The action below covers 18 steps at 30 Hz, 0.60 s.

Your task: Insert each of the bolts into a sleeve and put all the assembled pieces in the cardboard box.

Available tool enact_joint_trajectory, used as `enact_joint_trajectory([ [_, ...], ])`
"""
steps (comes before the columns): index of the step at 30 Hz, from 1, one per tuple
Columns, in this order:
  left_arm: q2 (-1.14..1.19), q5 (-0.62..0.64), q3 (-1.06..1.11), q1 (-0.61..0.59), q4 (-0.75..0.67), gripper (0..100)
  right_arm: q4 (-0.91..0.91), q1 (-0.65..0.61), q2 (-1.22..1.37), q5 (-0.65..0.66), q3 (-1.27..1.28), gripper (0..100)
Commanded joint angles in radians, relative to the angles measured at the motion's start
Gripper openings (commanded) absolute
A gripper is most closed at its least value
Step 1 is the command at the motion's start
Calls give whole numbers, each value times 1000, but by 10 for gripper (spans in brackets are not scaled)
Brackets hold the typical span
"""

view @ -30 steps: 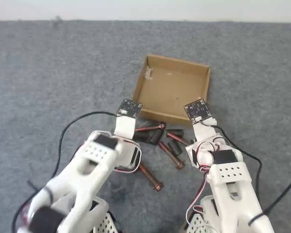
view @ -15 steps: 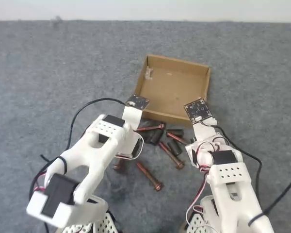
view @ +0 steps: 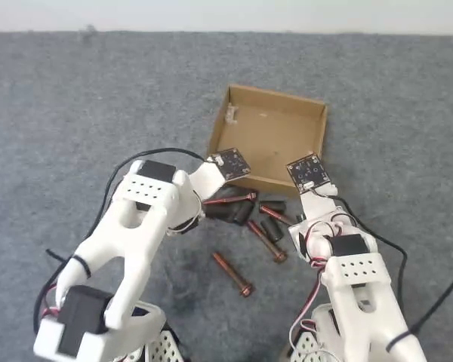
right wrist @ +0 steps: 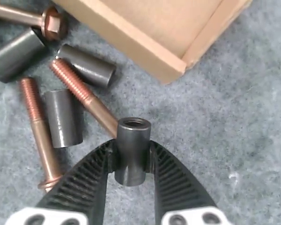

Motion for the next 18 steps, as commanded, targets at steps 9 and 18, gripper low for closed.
enact_joint_trajectory([
  [9, -61, 365, -58, -6, -112, 111, -18, 13, -30, 18, -6, 6],
  [18, -61, 514, 15, 14, 41, 11, -21, 12, -30, 38, -5, 6],
])
